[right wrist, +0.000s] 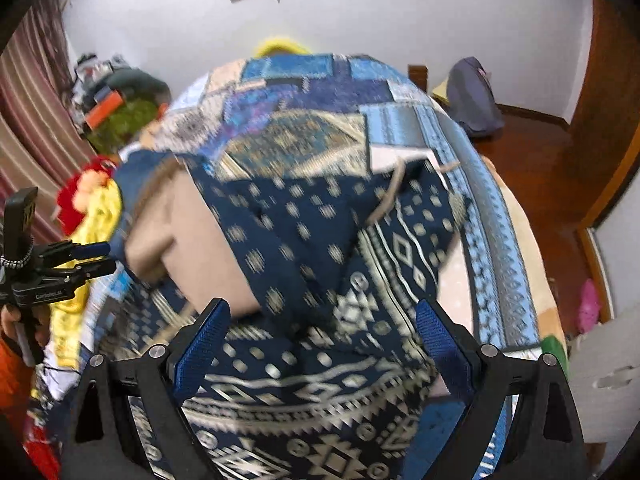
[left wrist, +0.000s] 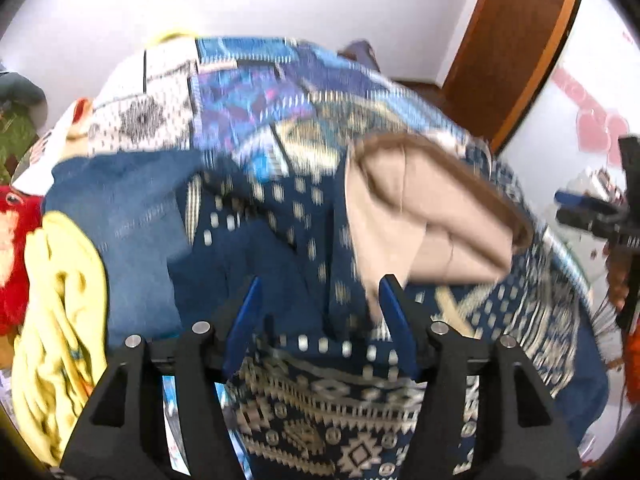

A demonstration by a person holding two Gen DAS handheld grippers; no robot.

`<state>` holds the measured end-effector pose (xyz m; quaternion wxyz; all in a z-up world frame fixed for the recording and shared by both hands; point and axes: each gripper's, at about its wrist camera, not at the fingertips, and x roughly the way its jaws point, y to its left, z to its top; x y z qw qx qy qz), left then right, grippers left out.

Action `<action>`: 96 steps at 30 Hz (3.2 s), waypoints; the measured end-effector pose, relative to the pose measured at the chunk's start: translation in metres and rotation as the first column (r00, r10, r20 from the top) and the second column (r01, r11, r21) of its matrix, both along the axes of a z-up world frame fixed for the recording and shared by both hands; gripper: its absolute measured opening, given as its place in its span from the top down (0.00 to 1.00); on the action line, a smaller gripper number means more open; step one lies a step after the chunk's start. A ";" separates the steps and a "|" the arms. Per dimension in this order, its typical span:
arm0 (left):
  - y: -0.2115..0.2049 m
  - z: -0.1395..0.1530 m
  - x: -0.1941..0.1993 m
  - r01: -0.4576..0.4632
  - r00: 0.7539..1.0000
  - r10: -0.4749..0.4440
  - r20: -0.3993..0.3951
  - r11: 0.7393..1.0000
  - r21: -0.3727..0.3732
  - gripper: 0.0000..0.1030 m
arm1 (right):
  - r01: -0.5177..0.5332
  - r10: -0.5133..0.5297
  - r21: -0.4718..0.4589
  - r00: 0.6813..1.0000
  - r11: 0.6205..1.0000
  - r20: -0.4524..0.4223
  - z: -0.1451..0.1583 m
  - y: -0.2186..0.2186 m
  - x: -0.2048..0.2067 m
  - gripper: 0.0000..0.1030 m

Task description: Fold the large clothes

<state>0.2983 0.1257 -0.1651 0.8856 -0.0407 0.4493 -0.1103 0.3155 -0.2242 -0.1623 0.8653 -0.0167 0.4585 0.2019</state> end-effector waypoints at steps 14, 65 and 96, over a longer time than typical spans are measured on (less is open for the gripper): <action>-0.032 -0.023 0.119 0.084 0.992 -0.097 -0.077 0.985 -0.152 0.61 | -0.021 0.023 0.069 0.999 0.997 -0.032 0.002 0.059 0.083 0.10; 0.034 -0.010 -0.058 -0.039 0.997 0.037 -0.067 0.999 -0.036 0.51 | -0.070 0.059 -0.109 0.993 0.992 -0.099 -0.024 0.024 -0.043 0.10; 0.118 -0.094 0.110 -0.265 0.963 0.243 -0.116 0.932 -0.247 0.95 | 0.114 -0.111 0.035 0.991 0.993 -0.075 -0.062 -0.018 0.134 0.89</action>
